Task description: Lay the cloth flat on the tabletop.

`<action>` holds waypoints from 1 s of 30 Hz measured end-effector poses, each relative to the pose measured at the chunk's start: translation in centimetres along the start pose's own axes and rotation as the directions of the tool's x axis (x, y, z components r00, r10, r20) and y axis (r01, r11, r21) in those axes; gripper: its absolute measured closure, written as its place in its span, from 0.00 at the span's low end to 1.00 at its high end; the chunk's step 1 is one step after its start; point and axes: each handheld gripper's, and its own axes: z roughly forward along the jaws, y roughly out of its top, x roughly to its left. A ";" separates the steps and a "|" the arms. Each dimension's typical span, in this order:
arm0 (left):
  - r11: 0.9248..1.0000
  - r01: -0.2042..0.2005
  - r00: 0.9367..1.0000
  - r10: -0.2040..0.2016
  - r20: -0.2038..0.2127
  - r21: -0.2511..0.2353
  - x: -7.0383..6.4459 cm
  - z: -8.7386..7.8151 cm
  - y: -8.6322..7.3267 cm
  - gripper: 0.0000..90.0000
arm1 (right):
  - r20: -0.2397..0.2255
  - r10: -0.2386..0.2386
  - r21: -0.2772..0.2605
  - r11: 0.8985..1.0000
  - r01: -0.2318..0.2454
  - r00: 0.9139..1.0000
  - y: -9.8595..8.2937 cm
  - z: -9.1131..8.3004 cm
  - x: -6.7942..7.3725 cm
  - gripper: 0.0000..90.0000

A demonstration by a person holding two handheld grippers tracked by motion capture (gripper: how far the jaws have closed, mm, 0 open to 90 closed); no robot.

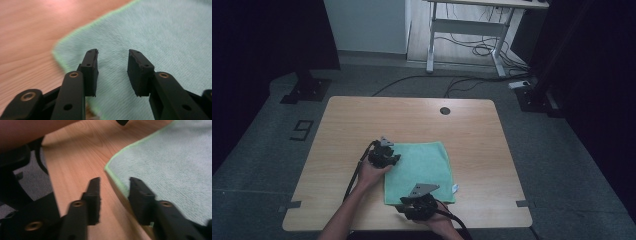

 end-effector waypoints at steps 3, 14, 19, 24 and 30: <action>1.000 -0.012 1.000 0.012 -0.001 -0.011 0.1 -1.2 -0.3 0.68 | 0.029 0.000 -0.040 0.999 0.001 1.000 0.2 -1.2 -0.1 0.61; 0.995 -0.047 0.998 0.044 0.032 0.086 -0.7 -0.7 -1.2 0.67 | 0.344 0.117 0.007 0.992 -0.127 0.932 -1.7 -3.3 -6.1 0.53; 0.997 -0.046 0.998 0.043 0.039 0.069 -1.1 -0.2 -0.9 0.67 | 0.384 0.122 -0.002 0.991 -0.132 0.915 -3.1 -4.5 -6.4 0.54; 0.995 -0.078 0.996 0.074 0.057 0.066 -2.4 -0.1 -1.0 0.66 | 0.384 0.126 -0.018 0.992 -0.129 0.915 -4.4 -5.5 -4.8 0.54; 0.995 -0.087 0.995 0.085 0.053 0.048 -3.1 -0.4 -1.6 0.66 | 0.382 0.225 -0.116 0.974 -0.195 0.896 -3.8 -8.0 -7.2 0.54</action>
